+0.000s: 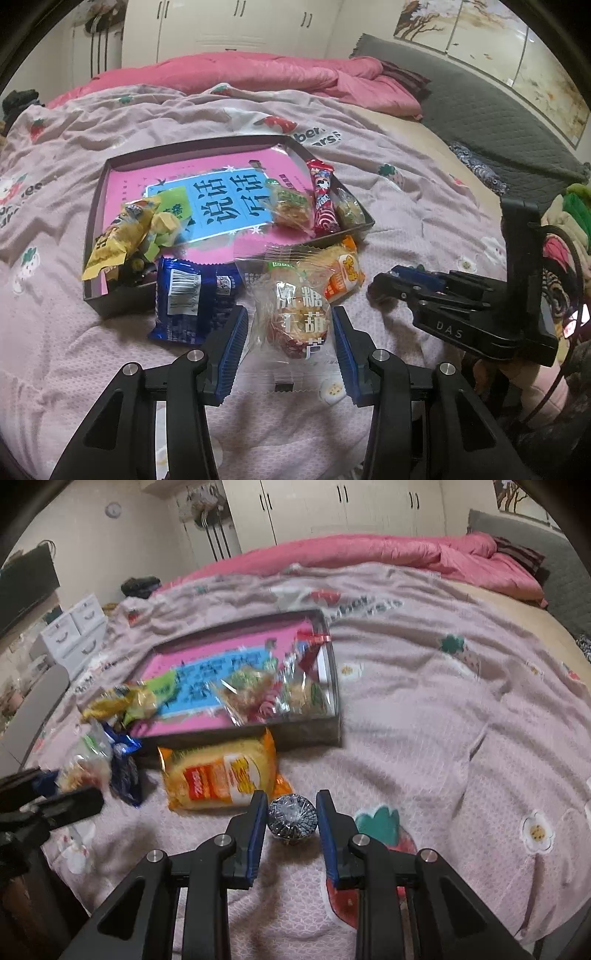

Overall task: Organize snacks
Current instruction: 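Grasp the clear red-filled pastry bag with the left tool while the right tool grasps the dark round candy, then lift the pastry bag and dark candy and carry them toward the tray with both tools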

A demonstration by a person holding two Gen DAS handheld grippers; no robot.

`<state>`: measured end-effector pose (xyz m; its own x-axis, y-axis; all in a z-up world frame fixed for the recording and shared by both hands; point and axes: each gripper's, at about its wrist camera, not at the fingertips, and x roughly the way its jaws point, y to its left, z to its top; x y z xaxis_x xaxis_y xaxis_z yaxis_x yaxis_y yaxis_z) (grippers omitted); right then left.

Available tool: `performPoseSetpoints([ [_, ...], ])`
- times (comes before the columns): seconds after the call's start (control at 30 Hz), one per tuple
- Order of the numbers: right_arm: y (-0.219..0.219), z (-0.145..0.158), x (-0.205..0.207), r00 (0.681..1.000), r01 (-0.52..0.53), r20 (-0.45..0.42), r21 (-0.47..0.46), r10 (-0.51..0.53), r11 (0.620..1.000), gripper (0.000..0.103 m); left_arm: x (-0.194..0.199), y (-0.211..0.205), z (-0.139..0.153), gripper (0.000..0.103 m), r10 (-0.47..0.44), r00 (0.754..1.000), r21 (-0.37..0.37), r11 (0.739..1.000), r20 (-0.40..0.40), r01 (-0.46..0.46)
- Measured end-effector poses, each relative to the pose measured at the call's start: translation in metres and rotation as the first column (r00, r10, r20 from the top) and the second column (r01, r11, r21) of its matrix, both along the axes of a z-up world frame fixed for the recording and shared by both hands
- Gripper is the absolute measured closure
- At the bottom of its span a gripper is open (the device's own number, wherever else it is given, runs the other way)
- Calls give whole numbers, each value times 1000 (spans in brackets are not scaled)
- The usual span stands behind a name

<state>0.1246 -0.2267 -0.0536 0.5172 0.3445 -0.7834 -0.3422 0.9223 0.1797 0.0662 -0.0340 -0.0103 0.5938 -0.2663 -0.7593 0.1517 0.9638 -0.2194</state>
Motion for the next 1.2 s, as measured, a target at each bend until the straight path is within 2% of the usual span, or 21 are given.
performPoseSetpoints([
  [0.2,4,-13,1,999,-17,-40,-34,15,999,75,0,-1,0,55,-3,1000,-5,1000,-3,3],
  [0.33,5,-12,0,999,-17,-33,-33,16,999,76,0,0,0,55,0,1000,-5,1000,-1,0],
  [0.67,6,25,-7,997,-17,81,28,15,999,76,1,11,15,55,31,998,-15,999,46,-30],
  [1.1,32,59,-8,978,-71,197,32,64,997,76,15,37,31,55,110,989,-27,994,97,-108],
  [1.2,34,63,-7,975,-72,212,34,63,997,76,21,44,34,68,131,986,-29,991,103,-129],
])
